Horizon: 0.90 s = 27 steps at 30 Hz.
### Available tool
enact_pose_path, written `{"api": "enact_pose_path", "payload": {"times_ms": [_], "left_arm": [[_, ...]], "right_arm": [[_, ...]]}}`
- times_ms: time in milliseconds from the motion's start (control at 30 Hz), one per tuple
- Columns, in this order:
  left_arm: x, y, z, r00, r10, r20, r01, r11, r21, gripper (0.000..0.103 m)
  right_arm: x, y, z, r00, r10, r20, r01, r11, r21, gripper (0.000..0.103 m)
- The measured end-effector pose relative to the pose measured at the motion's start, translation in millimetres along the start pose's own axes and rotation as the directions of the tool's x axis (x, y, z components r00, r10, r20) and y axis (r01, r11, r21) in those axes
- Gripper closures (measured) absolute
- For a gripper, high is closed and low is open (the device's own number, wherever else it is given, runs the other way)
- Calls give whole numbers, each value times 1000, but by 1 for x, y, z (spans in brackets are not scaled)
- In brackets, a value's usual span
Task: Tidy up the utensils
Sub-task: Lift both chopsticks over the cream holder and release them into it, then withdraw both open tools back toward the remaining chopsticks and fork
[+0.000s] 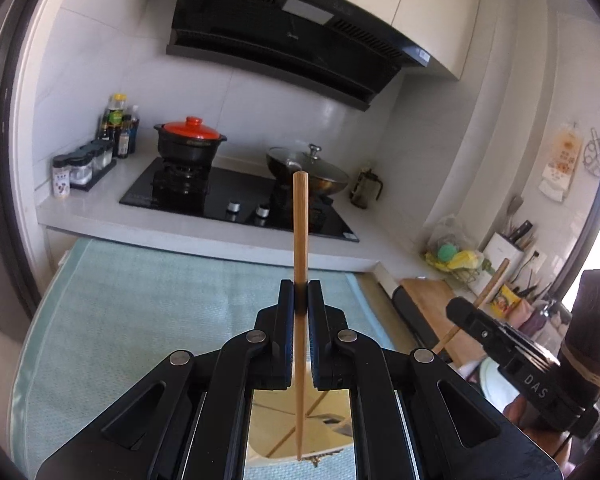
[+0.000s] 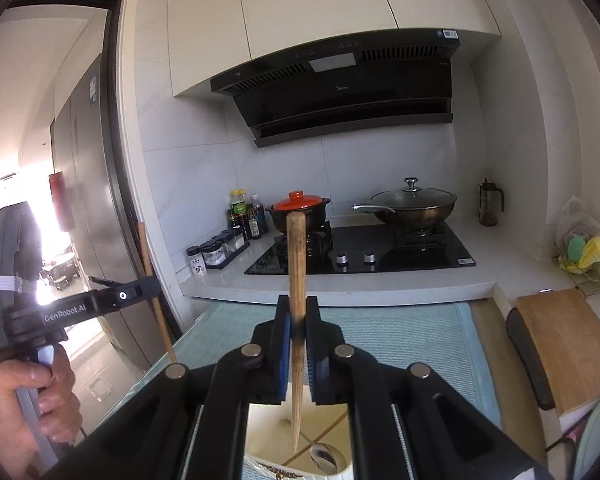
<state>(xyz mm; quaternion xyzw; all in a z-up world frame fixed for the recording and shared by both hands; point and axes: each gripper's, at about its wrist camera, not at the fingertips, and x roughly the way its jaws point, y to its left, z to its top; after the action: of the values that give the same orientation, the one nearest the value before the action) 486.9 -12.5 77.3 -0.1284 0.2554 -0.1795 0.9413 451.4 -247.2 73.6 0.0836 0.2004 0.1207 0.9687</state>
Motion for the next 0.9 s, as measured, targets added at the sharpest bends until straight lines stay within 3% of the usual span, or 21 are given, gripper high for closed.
{"api": "enact_pose_path", "payload": {"times_ms": [133,233,400,433,500,567,600,767,833,900], "left_arm": [[40,1,-16,997,26,-76,-26,1000,3,99],[66,4,-31,990,45,-135,-45,999,2,99],[94,6,-52,972,86,-220,-84,996,19,98],[96,8,-55,967,100,-233,-98,995,20,92],[96,11,-61,963,101,-249,-102,995,10,70],[84,13,-65,966,105,-237,-105,994,12,42],[74,13,-68,968,111,-227,-109,994,20,38],[18,12,-89,963,158,-220,-140,986,95,11],[-11,13,-106,957,189,-219,-162,977,137,4],[-40,14,-128,947,241,-212,-202,961,189,3]], "right_arm": [[54,-10,-26,993,31,-117,-25,999,48,96],[91,-21,-49,972,46,-230,-26,996,90,96],[122,-41,-76,945,29,-325,18,990,141,96],[124,-43,-79,942,19,-334,30,989,142,93],[124,-46,-83,938,-7,-346,58,989,138,89],[116,-49,-84,940,-20,-339,71,988,138,69],[109,-50,-84,945,-24,-328,73,988,138,59],[54,-41,-79,957,-73,-280,92,994,56,52],[26,-35,-83,960,-92,-266,96,995,2,50],[-2,-28,-93,956,-121,-266,111,992,-54,49]]}}
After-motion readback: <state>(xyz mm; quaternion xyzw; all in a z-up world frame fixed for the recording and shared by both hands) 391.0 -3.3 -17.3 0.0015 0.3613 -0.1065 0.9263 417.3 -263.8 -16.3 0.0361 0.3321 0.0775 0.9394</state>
